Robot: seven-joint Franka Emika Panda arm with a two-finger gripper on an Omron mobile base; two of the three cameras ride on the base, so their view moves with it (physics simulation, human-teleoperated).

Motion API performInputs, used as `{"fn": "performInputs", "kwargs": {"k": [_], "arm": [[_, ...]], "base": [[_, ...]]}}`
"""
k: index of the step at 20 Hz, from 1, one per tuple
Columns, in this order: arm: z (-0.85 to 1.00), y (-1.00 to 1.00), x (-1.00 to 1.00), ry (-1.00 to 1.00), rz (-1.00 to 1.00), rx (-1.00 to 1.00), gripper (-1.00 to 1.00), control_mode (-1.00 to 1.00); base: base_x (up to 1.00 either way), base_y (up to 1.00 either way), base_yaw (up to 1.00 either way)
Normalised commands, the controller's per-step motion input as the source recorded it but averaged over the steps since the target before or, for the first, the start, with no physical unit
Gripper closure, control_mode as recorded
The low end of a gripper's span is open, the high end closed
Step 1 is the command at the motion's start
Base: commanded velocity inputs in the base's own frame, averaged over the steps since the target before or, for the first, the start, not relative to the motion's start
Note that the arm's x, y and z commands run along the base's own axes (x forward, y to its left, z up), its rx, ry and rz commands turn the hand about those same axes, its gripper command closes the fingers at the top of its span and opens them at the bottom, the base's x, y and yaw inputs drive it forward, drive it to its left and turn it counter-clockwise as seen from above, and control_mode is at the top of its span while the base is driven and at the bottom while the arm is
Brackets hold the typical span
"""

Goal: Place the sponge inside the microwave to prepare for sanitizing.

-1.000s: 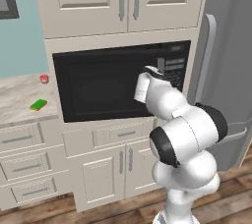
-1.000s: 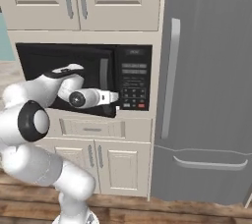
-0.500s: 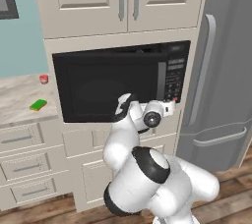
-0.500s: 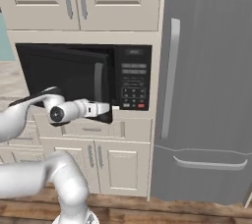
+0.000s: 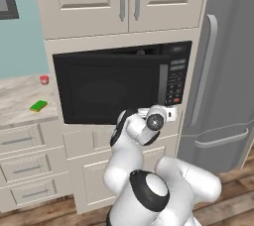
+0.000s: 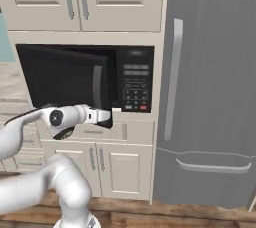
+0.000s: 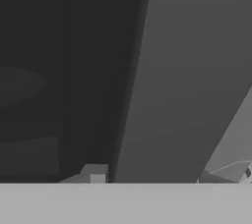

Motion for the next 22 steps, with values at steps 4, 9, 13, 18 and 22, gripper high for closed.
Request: {"fn": "performInputs", "kwargs": {"k": [4, 9, 13, 18, 22], "arm": [[0.39, 0.44, -0.03, 0.29, 0.00, 0.15, 1.00, -1.00], [0.39, 0.58, -0.05, 0.28, 0.00, 0.17, 1.00, -1.00], [0.43, 0.59, -0.15, 0.27, 0.00, 0.15, 1.00, -1.00], [0.42, 0.57, -0.14, 0.28, 0.00, 0.13, 1.00, -1.00], [0.13, 0.50, -0.16, 0.19, 0.00, 0.14, 1.00, -1.00]], "base": [[0.00, 0.00, 0.00], [0.00, 0.00, 0.00], [0.00, 0.00, 0.00], [0.00, 0.00, 0.00], [0.00, 0.00, 0.00]]}}
